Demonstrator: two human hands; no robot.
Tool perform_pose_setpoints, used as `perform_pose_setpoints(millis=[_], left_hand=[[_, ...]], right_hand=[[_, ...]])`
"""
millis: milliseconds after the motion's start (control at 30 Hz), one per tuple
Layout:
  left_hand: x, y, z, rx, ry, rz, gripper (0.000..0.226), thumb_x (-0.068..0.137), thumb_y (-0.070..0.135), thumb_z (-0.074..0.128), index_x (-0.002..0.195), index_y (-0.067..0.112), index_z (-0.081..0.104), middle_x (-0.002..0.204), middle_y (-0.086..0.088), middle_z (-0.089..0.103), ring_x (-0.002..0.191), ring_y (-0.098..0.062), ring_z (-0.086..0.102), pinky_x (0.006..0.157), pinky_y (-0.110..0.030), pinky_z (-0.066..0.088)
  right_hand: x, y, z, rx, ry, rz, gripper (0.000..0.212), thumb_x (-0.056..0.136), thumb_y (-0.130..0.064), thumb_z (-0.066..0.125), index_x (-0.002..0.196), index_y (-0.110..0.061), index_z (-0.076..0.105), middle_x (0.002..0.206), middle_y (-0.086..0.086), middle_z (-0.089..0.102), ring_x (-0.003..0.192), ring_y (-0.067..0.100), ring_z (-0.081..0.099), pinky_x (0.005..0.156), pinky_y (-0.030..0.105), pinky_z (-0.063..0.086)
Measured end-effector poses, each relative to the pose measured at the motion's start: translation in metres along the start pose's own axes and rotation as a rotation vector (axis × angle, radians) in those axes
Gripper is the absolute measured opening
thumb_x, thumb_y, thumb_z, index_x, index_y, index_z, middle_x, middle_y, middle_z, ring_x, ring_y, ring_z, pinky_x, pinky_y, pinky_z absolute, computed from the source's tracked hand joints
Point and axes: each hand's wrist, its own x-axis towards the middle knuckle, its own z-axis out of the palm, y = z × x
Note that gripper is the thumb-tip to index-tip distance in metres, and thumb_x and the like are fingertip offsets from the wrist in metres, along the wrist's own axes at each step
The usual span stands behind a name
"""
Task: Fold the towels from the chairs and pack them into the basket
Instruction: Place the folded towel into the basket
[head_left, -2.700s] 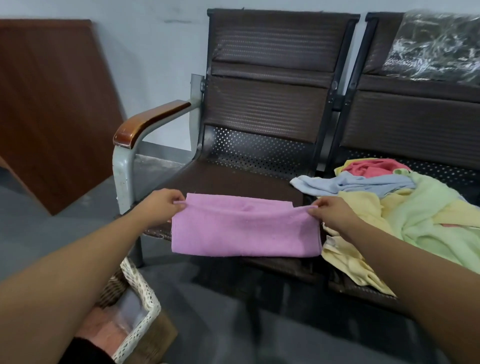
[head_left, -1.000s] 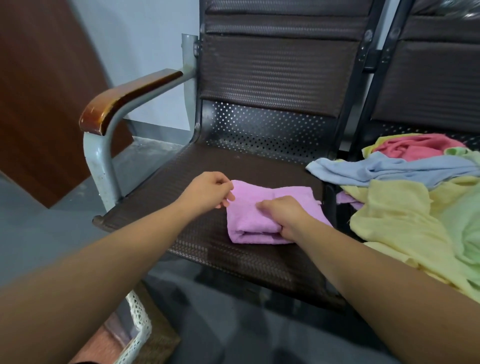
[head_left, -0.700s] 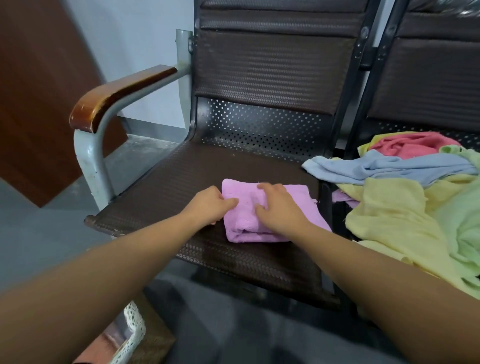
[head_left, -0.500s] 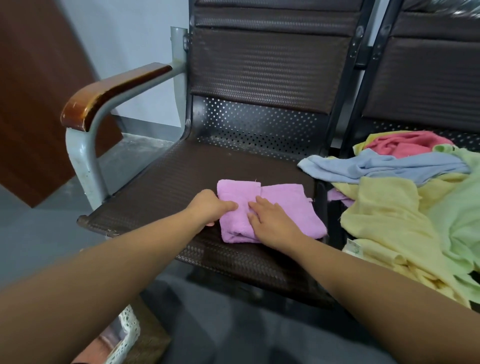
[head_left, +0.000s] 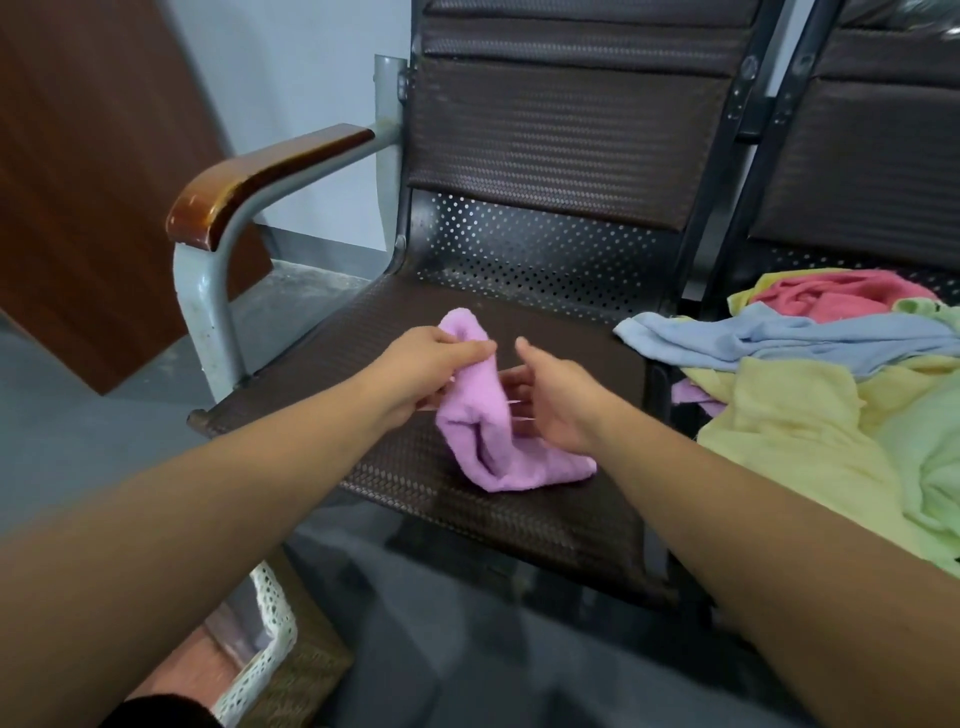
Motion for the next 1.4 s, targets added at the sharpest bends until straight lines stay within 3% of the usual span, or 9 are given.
perform_pose_setpoints(millis=[100, 267, 467, 667, 800, 1000, 1167, 1267, 1400], left_hand=[[0.0, 0.004, 0.006, -0.213, -0.194, -0.008, 0.015, 0.1, 0.026, 0.057, 0.103, 0.011, 0.06, 0.102, -0.011, 0.074, 0.071, -0.018, 0.07, 0.056, -0.023, 0.047], [0.02, -0.014, 0.004, -0.115, 0.042, -0.091, 0.01, 0.098, 0.014, 0.054, 0.104, 0.007, 0.058, 0.102, -0.014, 0.071, 0.075, -0.02, 0.07, 0.06, -0.028, 0.054], [0.032, -0.041, 0.021, -0.164, -0.017, -0.291, 0.039, 0.091, 0.017, 0.067, 0.124, 0.0, 0.056, 0.11, -0.017, 0.067, 0.09, -0.027, 0.07, 0.057, -0.031, 0.058], [0.044, -0.046, 0.043, -0.334, 0.025, -0.327, 0.046, 0.079, 0.037, 0.081, 0.111, 0.007, 0.067, 0.098, -0.005, 0.072, 0.085, -0.022, 0.067, 0.069, -0.032, 0.056], [0.043, -0.045, 0.033, -0.443, 0.058, -0.24, 0.032, 0.085, 0.023, 0.075, 0.112, 0.008, 0.067, 0.109, -0.014, 0.073, 0.097, -0.03, 0.07, 0.09, -0.045, 0.057], [0.013, -0.029, -0.021, -0.706, 0.158, 0.022, 0.035, 0.089, 0.008, 0.06, 0.123, 0.015, 0.059, 0.116, -0.016, 0.07, 0.104, -0.034, 0.069, 0.09, -0.055, 0.056], [-0.032, -0.015, -0.095, -0.822, 0.19, 0.111, 0.037, 0.088, 0.005, 0.056, 0.125, 0.009, 0.052, 0.113, -0.018, 0.067, 0.101, -0.034, 0.068, 0.071, -0.044, 0.061], [-0.061, -0.027, -0.141, -0.815, 0.227, 0.054, 0.044, 0.085, 0.011, 0.059, 0.129, 0.015, 0.054, 0.121, -0.014, 0.066, 0.107, -0.034, 0.066, 0.078, -0.049, 0.058], [-0.099, -0.071, -0.197, -0.779, 0.337, 0.096, 0.035, 0.089, 0.003, 0.051, 0.121, 0.016, 0.053, 0.123, -0.012, 0.063, 0.113, -0.032, 0.063, 0.087, -0.05, 0.055]], right_hand=[[0.005, -0.006, -0.026, -0.044, 0.125, 0.031, 0.065, 0.089, -0.061, 0.061, 0.124, -0.006, 0.062, 0.111, 0.012, 0.071, 0.103, 0.027, 0.068, 0.095, 0.043, 0.054], [0.011, 0.001, -0.042, -0.435, 0.315, 0.044, 0.039, 0.082, -0.034, 0.078, 0.104, -0.004, 0.066, 0.101, 0.013, 0.07, 0.088, 0.026, 0.066, 0.074, 0.033, 0.053], [0.019, 0.001, -0.046, -0.365, 0.285, 0.126, 0.03, 0.078, -0.003, 0.059, 0.108, -0.004, 0.059, 0.102, 0.019, 0.063, 0.088, 0.032, 0.06, 0.071, 0.035, 0.046], [0.021, 0.015, -0.044, -0.063, 0.221, 0.106, 0.03, 0.094, -0.027, 0.067, 0.106, 0.0, 0.069, 0.097, 0.014, 0.074, 0.088, 0.027, 0.07, 0.077, 0.035, 0.056], [0.023, 0.019, -0.019, 0.11, 0.189, 0.075, 0.033, 0.098, -0.029, 0.063, 0.109, 0.002, 0.068, 0.103, 0.016, 0.075, 0.098, 0.031, 0.072, 0.087, 0.043, 0.059], [0.01, -0.006, 0.044, 0.004, 0.15, -0.25, 0.019, 0.098, -0.03, 0.062, 0.099, -0.011, 0.064, 0.103, 0.012, 0.073, 0.094, 0.028, 0.069, 0.085, 0.048, 0.058], [-0.011, -0.03, 0.111, -0.015, 0.002, -0.354, 0.013, 0.097, -0.027, 0.062, 0.096, -0.014, 0.061, 0.103, 0.01, 0.071, 0.091, 0.024, 0.065, 0.085, 0.044, 0.053], [-0.021, -0.035, 0.152, -0.075, -0.079, -0.389, 0.015, 0.095, -0.027, 0.065, 0.094, -0.013, 0.06, 0.097, 0.008, 0.069, 0.088, 0.024, 0.064, 0.079, 0.041, 0.052], [-0.03, -0.017, 0.221, -0.215, -0.115, -0.362, 0.024, 0.094, -0.031, 0.066, 0.099, -0.008, 0.06, 0.105, 0.014, 0.07, 0.097, 0.032, 0.067, 0.09, 0.052, 0.054]])
